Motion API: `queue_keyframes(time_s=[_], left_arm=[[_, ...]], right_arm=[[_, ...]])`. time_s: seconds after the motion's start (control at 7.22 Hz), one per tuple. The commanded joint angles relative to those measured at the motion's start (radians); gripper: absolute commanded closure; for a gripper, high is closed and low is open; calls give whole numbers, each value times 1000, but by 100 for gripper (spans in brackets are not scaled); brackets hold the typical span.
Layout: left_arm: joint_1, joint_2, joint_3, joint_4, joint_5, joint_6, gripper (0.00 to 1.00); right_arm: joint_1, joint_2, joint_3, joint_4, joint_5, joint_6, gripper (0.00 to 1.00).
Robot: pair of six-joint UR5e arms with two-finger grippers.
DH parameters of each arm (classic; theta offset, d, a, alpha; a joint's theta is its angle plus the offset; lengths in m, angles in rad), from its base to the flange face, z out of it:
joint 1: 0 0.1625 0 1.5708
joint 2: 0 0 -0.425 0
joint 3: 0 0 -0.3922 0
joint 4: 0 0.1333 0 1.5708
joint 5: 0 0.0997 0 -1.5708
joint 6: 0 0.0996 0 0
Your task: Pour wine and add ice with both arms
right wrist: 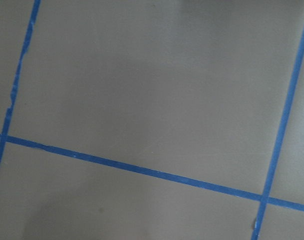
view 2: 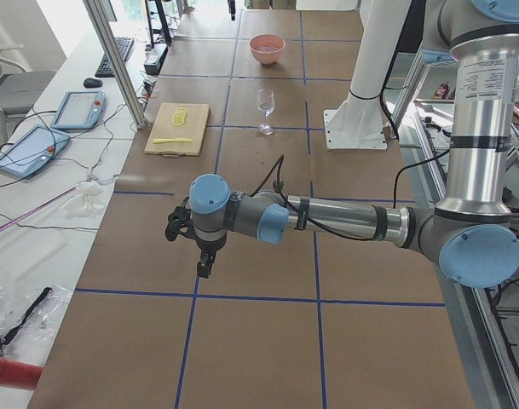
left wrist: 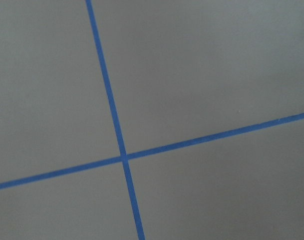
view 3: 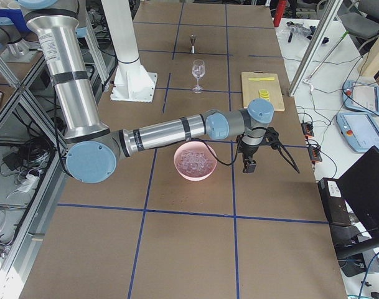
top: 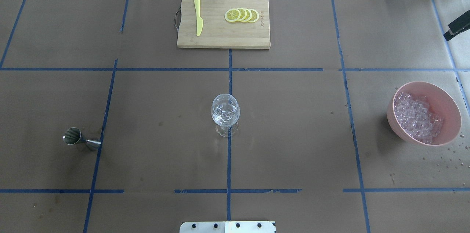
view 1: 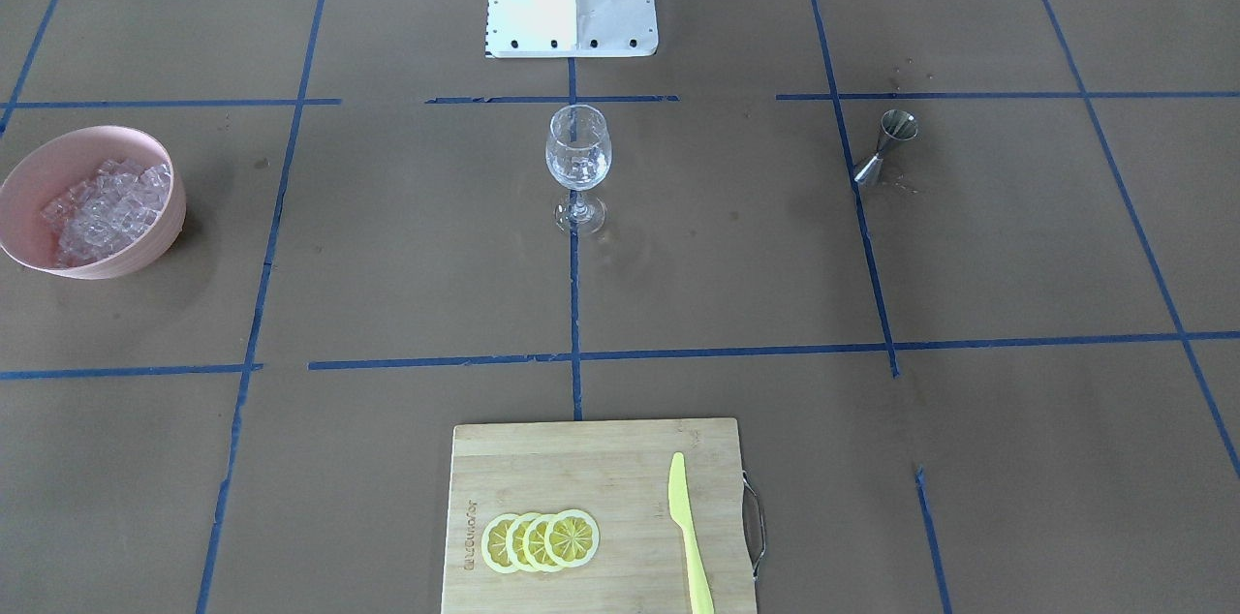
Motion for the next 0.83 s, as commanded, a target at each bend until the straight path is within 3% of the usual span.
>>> queue_keyframes(time_s=[0.0,0.28,0.69], left_arm=[[-4,14,7,2,-3,-6,0],[-6,11,4,11,-1,-6,0],[-6,12,7,13,-1,-7,0]], right_arm=[[51,24,-32,21,-89,-6,0],[80,-57,-43,24,-61,-6,0],[190,-206,-34,98,54,-3,0]])
